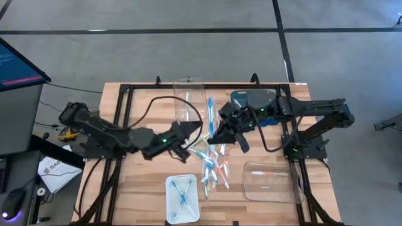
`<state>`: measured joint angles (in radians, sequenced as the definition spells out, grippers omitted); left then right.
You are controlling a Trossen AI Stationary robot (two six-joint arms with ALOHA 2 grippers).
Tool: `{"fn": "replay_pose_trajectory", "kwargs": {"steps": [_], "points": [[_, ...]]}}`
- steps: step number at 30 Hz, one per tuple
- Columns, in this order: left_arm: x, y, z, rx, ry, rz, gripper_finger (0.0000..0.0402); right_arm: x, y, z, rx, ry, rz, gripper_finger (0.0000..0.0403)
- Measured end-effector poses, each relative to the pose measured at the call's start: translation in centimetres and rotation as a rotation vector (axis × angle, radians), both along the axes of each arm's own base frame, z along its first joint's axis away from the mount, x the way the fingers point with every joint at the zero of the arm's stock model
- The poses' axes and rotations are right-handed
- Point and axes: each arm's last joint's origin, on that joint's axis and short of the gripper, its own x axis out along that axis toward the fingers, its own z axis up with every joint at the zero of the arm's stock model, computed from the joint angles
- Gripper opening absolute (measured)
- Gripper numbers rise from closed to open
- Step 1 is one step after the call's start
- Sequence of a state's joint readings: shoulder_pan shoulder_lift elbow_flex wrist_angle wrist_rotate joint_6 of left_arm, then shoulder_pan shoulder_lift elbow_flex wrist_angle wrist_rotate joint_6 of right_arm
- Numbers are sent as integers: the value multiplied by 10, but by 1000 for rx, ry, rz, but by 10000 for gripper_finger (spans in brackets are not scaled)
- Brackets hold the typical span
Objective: Pick & Place Toothbrushes
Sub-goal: Put the blue toothbrush into the white bin
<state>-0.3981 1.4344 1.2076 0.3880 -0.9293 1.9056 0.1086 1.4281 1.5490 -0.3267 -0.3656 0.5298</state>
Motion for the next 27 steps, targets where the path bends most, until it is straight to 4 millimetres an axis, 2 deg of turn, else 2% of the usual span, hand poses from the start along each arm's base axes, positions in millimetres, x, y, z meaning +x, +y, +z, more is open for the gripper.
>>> {"fn": "replay_pose_trajectory", "kwargs": {"steps": [4, 9, 15, 19, 27], "points": [[-1, -5, 1, 49, 13, 24, 34, -1, 3, -4, -4, 42, 3, 29], [-17, -15, 14, 73, -3, -21, 20, -2, 8, -5, -22, 52, 3, 8], [-34, -22, 25, 58, -44, -83, 18, -3, 11, -7, 27, 101, -29, 39], [-38, -20, 30, 13, -81, -88, 28, -3, 11, -8, 44, 120, -39, 43], [-31, -8, 31, 55, -84, -125, 34, -4, 15, -8, 42, 119, -40, 9]]}}
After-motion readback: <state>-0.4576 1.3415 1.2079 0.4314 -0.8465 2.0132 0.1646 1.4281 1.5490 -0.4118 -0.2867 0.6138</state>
